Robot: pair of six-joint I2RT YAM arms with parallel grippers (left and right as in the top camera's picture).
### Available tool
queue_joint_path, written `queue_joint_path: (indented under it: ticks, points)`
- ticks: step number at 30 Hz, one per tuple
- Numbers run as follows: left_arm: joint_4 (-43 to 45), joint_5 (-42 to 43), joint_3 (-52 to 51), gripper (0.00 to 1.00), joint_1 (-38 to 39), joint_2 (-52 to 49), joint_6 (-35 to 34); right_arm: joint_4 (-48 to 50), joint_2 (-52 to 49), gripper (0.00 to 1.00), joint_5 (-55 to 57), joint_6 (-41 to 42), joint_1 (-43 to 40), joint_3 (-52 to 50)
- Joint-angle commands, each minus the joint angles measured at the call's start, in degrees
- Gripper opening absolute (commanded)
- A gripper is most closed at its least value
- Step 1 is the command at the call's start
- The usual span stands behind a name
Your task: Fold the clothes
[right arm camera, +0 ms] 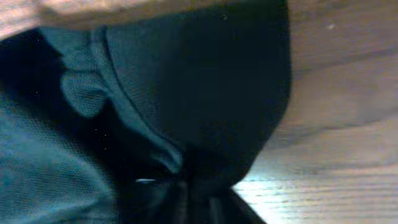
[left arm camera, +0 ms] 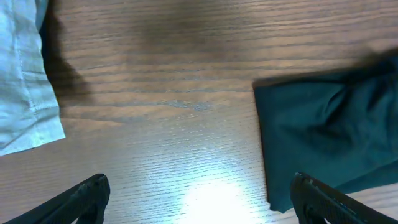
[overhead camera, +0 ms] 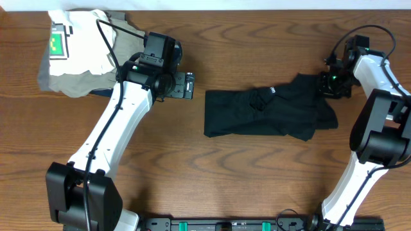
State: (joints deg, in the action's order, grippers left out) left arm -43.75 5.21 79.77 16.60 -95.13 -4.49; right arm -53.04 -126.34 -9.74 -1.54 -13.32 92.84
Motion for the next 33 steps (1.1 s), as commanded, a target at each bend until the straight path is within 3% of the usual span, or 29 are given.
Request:
queue_joint_path:
  ticks: [1, 7, 17, 23, 33]
  points:
    - [-0.44, -2.36, 0.83, 0.93, -0.2, 0.42, 0.39, -1.27, -4.9, 0.01, 4.98, 1.11, -0.52, -2.16]
    - [-0.5, -6.43, 0.83, 0.93, -0.22, 0.42, 0.39, -5.73, -0.22, 0.01, 4.98, 1.11, -0.48, -0.61]
    - [-1.2, -9.4, 0.83, 0.93, -2.84, 0.42, 1.51, -13.03, 17.38, 0.01, 1.73, 1.14, 2.43, -0.59]
    - [-1.18, -9.4, 0.81, 0.93, -5.68, 0.42, 2.36, -11.08, 23.26, 0.01, -2.69, 4.44, 12.07, -0.59]
    - [-0.7, -9.35, 0.72, 0.93, -11.45, 0.39, 3.85, 2.32, 21.7, 0.01, -2.49, 15.43, 32.46, -0.59]
